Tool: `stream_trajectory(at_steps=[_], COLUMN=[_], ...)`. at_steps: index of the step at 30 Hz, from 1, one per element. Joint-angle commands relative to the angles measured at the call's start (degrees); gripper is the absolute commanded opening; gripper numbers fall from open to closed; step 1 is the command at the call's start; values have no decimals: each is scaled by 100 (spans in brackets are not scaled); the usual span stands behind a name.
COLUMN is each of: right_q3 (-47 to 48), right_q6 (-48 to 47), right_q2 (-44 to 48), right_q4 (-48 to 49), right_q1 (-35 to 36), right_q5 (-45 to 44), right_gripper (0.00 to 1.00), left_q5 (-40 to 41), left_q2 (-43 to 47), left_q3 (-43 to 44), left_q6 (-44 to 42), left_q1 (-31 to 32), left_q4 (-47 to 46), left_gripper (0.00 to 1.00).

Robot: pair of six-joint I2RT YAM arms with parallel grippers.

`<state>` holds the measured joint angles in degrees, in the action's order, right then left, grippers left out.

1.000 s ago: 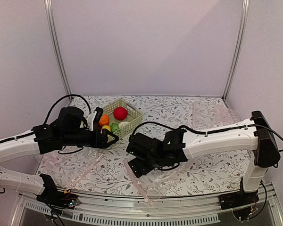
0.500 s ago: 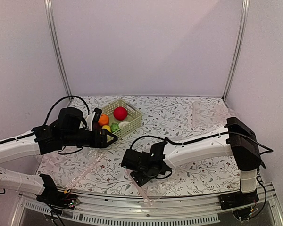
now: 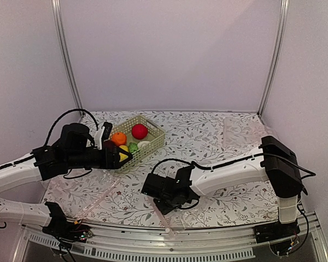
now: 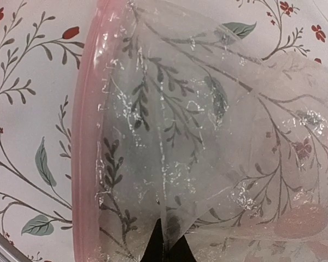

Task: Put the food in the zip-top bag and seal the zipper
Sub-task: Pick up the zipper food storage bag from the center of the board, then pass from the right arm to the left

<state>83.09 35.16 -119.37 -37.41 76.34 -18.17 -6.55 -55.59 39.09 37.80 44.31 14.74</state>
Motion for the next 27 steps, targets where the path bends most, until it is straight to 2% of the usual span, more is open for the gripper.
stream_trajectory(at_steps=[1,5,10,17,22,27], right_q3=[-378,-871,-1609,-2576,-3013,-3016], right_q6=[131,51,-231,-651,-898,-936], right_q2=[563,1385,2539,4004,4393,4410], right_q4=[569,1136,2177,3746,4416,4492], right_q1=[-198,-370,-617,-874,-923,-923], right_q5=[183,244,475,1136,1386,1290], right_gripper=[0,0,0,0,0,0], left_q5=[175,58,-534,-2119,-2929,-2602], left_q2=[305,448,564,653,635,428], left_q3=[-76,-50,95,198,241,472], left_q6=[55,95,-25,-266,-46,-46], left_q1=[-145,-200,-239,-233,-173,25], left_q4=[153,127,-171,-1202,-2036,-1720], left_gripper=[80,85,92,96,96,96])
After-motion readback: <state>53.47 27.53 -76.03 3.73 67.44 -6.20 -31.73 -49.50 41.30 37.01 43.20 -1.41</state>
